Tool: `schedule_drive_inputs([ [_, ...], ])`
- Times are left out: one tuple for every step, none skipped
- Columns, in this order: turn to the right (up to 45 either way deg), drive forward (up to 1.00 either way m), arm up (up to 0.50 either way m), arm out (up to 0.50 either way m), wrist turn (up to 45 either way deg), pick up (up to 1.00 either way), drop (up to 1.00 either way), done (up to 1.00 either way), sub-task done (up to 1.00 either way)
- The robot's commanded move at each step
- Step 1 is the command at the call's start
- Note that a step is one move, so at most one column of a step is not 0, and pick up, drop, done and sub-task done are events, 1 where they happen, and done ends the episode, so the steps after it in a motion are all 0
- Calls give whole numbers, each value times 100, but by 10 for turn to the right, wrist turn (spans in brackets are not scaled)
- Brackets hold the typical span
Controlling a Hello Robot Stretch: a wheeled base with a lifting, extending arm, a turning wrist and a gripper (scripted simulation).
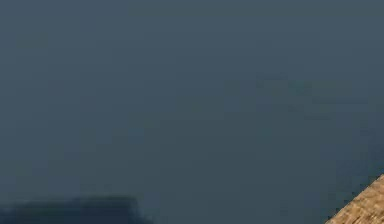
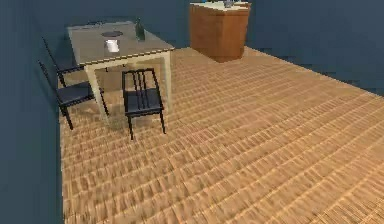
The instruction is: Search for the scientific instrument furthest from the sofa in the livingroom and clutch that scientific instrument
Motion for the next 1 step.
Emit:
schedule_drive_inputs([
  [450,0,0,0,0,0,0,0,0],
])
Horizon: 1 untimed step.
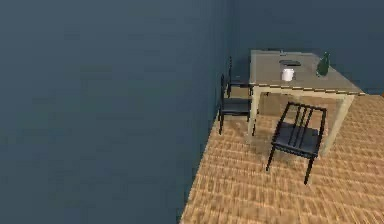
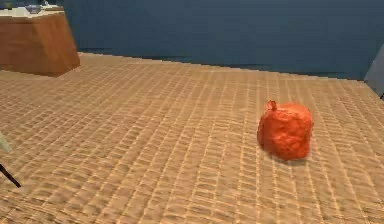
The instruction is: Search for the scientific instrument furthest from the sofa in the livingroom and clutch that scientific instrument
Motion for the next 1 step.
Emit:
schedule_drive_inputs([
  [450,0,0,0,0,0,0,0,0],
])
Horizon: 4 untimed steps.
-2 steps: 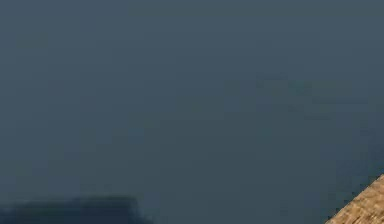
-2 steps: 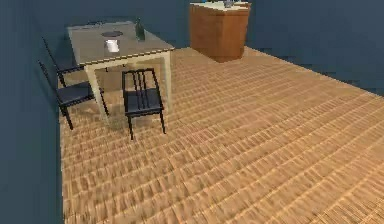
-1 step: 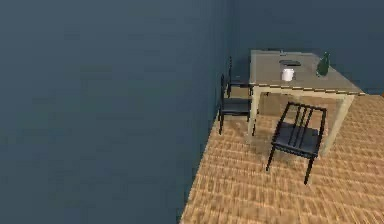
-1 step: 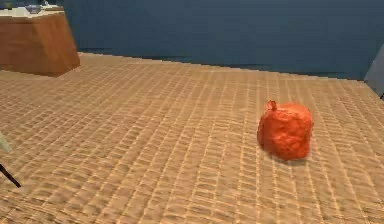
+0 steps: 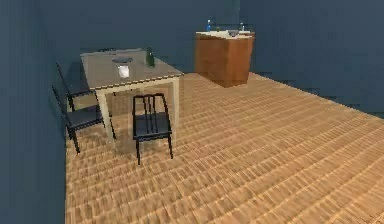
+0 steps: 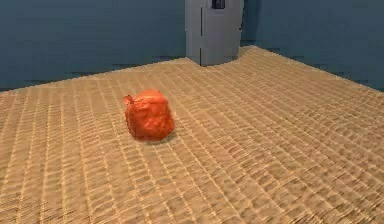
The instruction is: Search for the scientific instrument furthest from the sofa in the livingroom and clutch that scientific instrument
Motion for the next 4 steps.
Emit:
schedule_drive_inputs([
  [450,0,0,0,0,0,0,0,0],
  [150,0,0,0,0,0,0,0,0],
  [0,25,0,0,0,0,0,0,0],
  [450,0,0,0,0,0,0,0,0],
])
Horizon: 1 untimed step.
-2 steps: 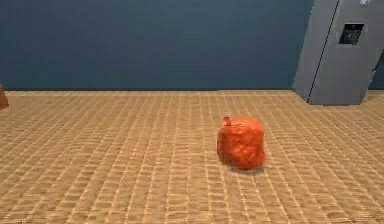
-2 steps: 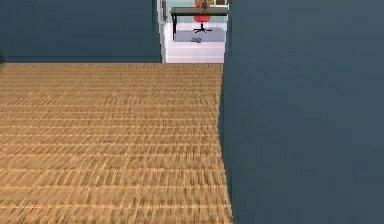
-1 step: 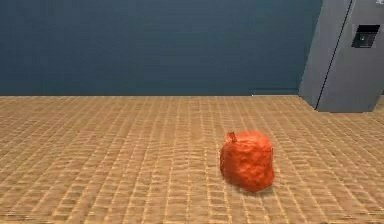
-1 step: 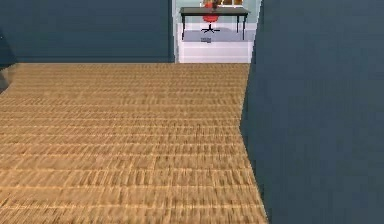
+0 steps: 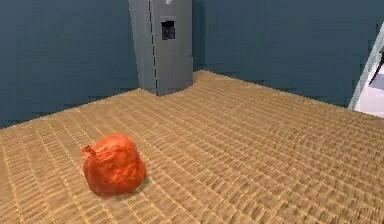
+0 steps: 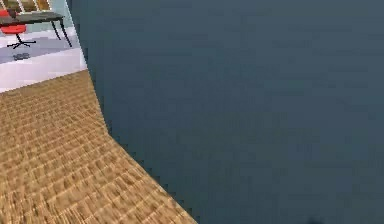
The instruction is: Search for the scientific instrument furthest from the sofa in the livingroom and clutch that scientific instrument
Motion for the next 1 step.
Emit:
schedule_drive_inputs([
  [420,0,0,0,0,0,0,0,0],
])
